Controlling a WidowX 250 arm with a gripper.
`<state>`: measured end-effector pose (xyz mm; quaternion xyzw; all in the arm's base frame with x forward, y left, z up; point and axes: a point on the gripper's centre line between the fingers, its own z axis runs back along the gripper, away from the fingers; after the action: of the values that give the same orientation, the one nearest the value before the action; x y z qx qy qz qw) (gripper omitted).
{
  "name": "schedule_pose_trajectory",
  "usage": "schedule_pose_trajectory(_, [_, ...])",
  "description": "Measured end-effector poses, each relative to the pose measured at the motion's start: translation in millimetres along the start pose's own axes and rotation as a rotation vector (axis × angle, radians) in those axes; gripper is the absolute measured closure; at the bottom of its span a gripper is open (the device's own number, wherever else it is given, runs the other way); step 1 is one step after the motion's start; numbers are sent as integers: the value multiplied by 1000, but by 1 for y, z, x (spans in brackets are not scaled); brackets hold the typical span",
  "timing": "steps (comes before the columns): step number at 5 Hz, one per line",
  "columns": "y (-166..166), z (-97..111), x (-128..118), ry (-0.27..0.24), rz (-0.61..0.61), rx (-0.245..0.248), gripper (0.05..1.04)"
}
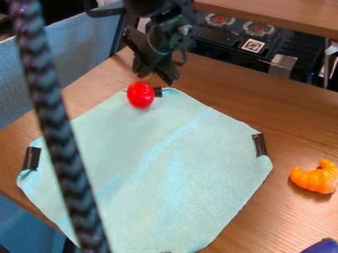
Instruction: Get the red figure from the top left
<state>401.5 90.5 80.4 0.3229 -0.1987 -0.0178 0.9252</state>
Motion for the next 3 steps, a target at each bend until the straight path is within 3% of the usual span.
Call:
schedule_pose_trajectory(2, [21, -15, 8, 81, 45, -45, 1020])
schedule_pose_trajectory(3, [20, -19, 6, 84, 28, -100, 889])
